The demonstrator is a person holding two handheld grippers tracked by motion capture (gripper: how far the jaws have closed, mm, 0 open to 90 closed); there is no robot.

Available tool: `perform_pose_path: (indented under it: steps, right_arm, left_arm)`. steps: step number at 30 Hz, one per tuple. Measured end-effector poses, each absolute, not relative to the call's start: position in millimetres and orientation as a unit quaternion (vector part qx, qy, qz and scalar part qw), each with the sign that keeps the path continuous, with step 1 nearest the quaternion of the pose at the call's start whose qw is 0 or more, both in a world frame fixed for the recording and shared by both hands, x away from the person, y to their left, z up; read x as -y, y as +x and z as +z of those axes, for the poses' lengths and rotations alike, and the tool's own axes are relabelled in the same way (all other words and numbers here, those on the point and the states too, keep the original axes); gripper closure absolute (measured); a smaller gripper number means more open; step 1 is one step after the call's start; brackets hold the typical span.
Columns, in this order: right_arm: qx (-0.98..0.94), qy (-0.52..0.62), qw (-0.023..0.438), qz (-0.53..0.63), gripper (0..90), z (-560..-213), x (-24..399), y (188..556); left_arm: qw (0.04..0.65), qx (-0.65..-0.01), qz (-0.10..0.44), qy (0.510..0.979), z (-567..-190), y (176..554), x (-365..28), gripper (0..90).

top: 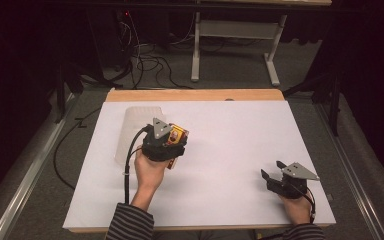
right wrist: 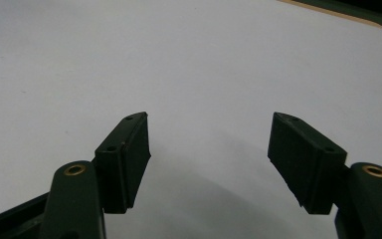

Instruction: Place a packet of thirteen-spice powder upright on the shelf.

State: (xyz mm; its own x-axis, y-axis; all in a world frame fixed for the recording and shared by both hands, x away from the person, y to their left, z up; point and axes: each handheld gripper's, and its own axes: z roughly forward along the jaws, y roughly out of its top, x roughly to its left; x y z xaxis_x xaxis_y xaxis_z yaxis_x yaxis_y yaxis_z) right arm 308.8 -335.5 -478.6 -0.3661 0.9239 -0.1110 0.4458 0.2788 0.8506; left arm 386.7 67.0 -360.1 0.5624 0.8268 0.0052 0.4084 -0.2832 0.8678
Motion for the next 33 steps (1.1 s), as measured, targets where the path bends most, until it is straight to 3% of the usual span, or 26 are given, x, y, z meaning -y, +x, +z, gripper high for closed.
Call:
perform_pose_path:
  steps: [33]
  right_arm:
    - [-0.736, 0.464, 0.319, 0.375, 33.1, -479, 335, 309]
  left_arm:
    - [0.434, -0.481, 0.281, 0.709, -377, 401, -134, 32.8]
